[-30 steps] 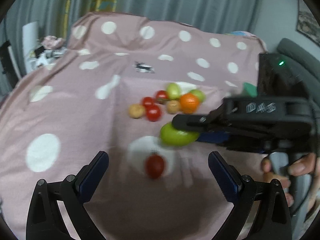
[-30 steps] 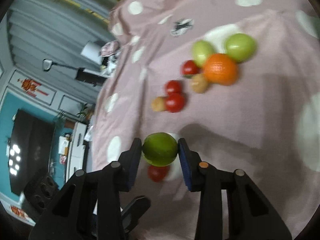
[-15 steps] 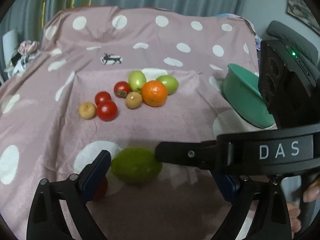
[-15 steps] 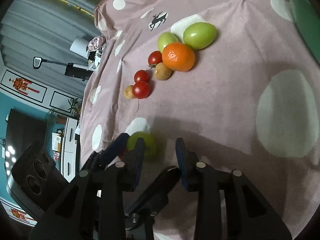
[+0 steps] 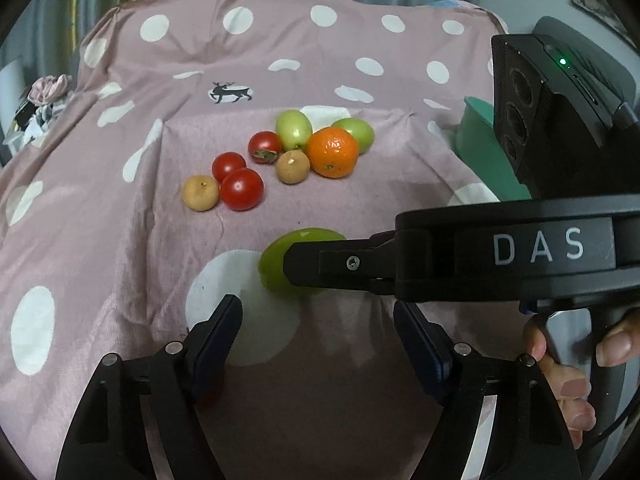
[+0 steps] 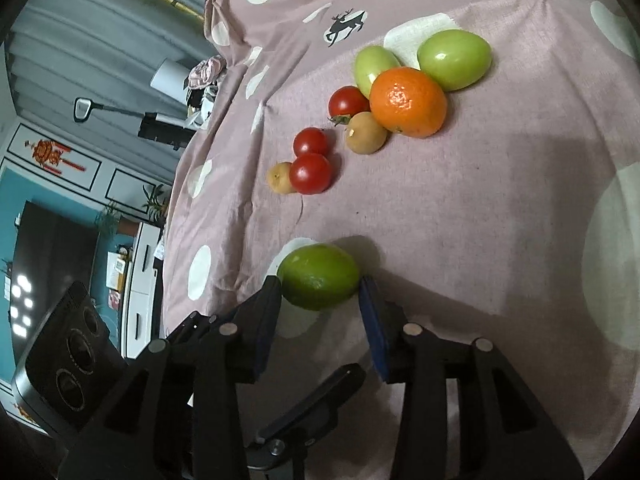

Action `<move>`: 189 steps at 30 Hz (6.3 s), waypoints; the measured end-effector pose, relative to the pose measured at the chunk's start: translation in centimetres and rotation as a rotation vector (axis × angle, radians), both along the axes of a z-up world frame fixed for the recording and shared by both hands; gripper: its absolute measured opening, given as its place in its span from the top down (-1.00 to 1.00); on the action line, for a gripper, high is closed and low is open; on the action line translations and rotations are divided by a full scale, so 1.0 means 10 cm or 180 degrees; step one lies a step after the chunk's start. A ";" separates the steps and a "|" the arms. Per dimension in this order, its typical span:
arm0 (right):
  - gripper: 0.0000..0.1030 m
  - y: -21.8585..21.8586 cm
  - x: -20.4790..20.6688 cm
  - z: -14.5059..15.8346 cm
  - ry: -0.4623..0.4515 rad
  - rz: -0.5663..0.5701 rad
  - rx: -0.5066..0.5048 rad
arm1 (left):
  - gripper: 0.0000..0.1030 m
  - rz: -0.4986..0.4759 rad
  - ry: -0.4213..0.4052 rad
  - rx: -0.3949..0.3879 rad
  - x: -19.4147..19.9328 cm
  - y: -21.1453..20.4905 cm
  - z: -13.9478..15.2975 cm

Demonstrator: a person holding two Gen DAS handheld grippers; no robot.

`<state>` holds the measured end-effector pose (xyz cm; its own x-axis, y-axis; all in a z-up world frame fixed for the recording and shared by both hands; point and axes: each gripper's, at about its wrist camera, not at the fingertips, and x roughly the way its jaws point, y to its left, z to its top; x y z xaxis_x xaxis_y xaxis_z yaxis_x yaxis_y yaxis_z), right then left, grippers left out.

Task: Organize fruits

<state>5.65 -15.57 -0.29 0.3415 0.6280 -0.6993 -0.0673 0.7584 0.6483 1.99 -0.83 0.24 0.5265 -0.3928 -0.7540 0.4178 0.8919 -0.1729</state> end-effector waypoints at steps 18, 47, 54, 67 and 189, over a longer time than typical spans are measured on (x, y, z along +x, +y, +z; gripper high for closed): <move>0.25 0.01 -0.01 0.01 -0.0076 0.0024 0.0014 | 0.24 -0.0121 0.0007 0.0104 0.20 0.04 -0.03; -0.15 -0.03 0.41 0.09 -0.0010 -0.0242 -0.0050 | 0.14 0.0212 0.0159 0.0163 0.38 0.09 0.01; 0.23 0.04 0.57 -0.01 -0.0019 -0.0371 -0.0061 | 0.14 0.0145 0.0113 0.0235 0.34 0.08 -0.01; 0.23 -0.10 0.23 0.00 0.0082 -0.0223 0.0090 | 0.14 0.0123 -0.0096 0.0100 0.27 0.09 0.05; -0.35 -0.22 0.60 0.29 -0.0225 -0.0661 -0.0934 | -0.92 0.0592 -0.0099 -0.0137 -0.15 0.93 0.24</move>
